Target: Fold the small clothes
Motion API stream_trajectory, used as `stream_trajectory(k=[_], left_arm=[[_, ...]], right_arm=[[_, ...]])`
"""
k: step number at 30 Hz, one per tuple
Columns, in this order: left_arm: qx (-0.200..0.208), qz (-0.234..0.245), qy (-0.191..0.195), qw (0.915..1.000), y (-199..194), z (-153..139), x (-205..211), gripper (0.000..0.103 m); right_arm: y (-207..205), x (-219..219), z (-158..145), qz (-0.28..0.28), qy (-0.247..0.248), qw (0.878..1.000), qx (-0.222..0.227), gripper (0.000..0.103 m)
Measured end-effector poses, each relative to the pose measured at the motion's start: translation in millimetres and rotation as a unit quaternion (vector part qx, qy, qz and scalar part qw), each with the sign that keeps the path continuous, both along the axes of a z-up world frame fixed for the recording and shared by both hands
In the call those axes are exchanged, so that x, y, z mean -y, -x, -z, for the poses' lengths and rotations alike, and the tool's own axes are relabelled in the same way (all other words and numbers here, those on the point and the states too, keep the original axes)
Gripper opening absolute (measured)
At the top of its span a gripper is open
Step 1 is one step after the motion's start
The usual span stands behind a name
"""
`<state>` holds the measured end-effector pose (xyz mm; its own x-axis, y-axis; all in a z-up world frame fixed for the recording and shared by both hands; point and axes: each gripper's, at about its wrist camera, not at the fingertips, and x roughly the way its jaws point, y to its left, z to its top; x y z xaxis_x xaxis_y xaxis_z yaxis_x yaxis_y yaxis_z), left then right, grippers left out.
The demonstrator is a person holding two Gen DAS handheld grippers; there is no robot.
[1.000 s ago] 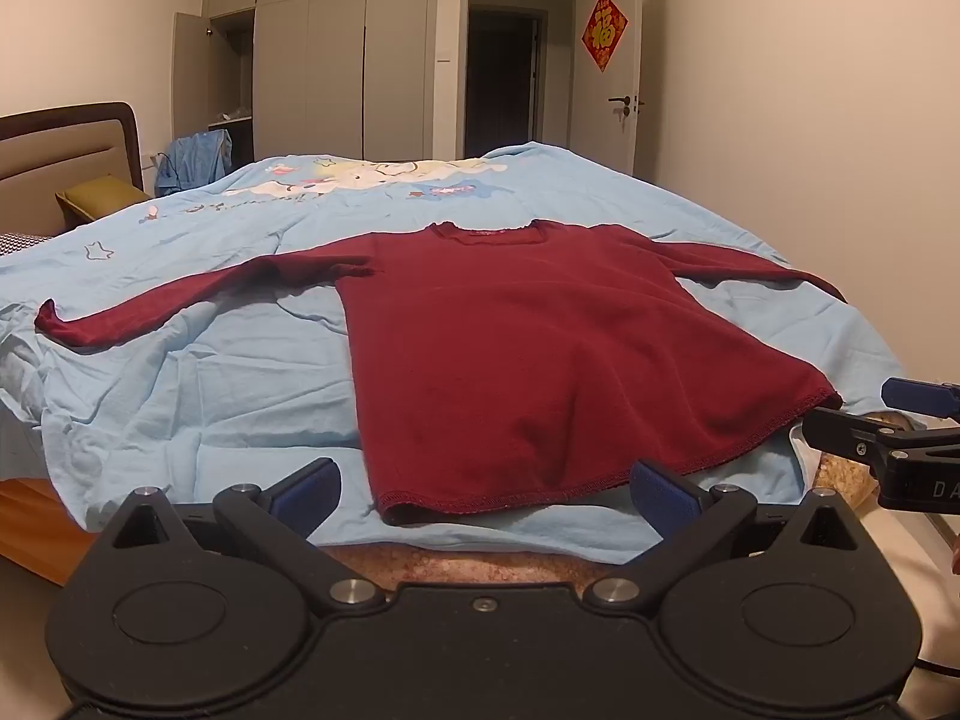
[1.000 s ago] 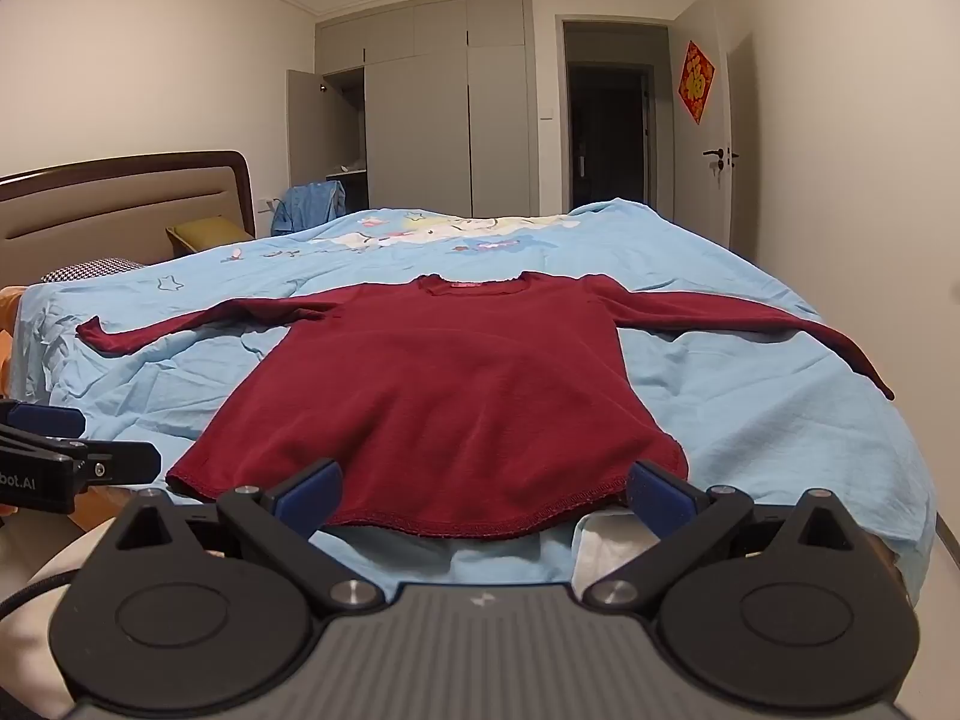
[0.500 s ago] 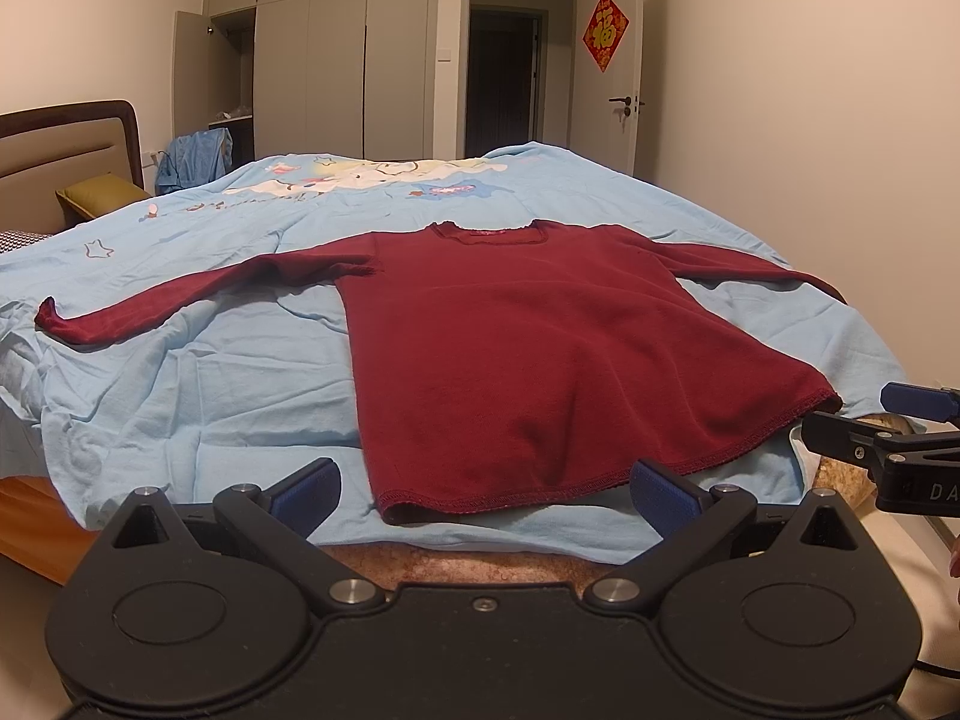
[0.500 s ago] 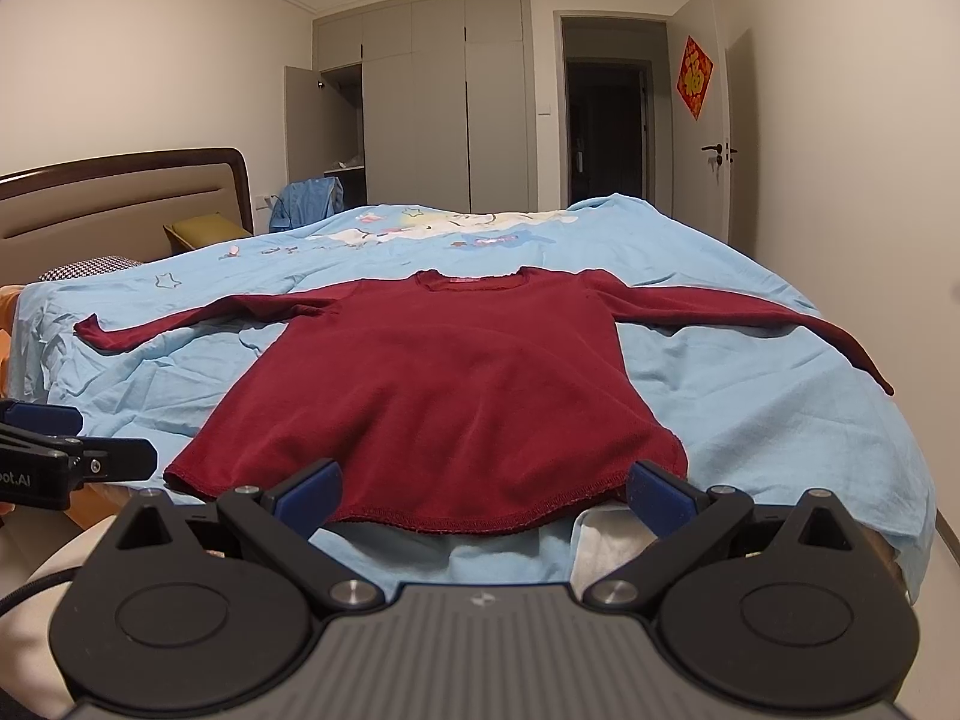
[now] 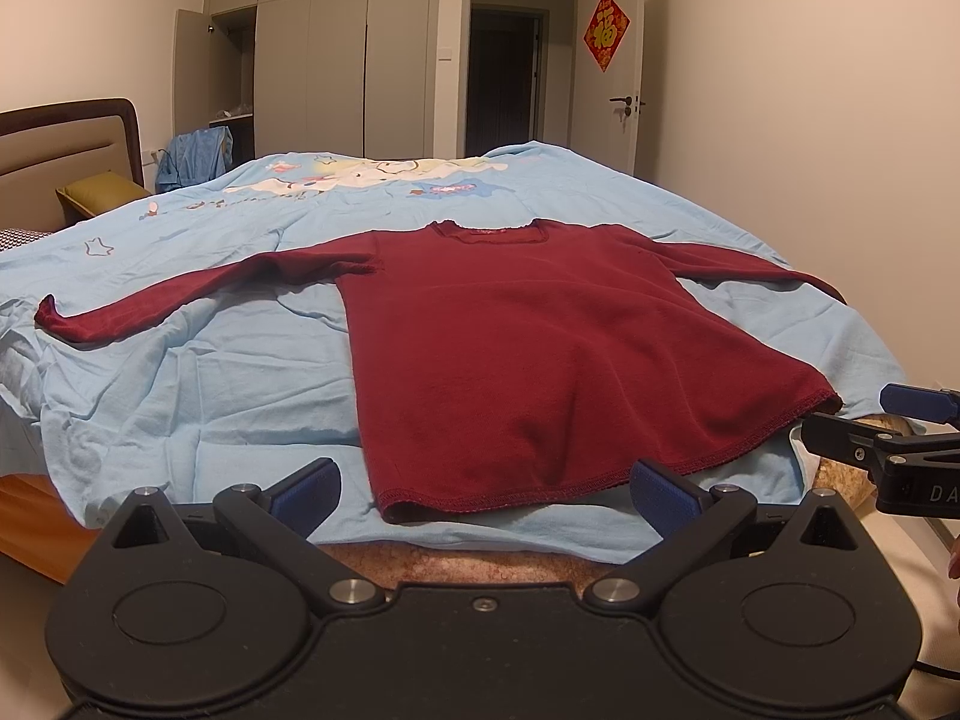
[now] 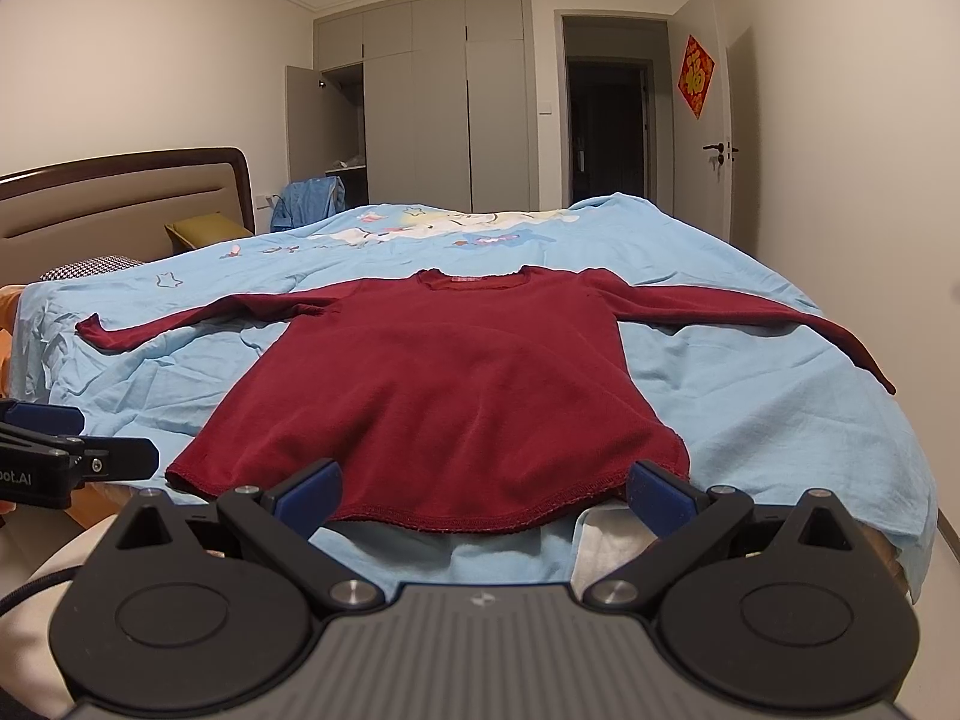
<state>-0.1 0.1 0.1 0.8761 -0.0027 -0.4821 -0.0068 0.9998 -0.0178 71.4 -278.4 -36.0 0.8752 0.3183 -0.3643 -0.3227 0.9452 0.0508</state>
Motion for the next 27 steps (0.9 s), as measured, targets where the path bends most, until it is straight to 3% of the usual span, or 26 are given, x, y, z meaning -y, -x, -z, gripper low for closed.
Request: stream_trajectory(k=[27], left_arm=[[-0.001,0.000,0.001,1.0000,0.0,0.0,-0.1,0.102]], right_arm=[[-1.7,-0.4,1.6,0.001,0.001,1.000,-0.004,0.103]])
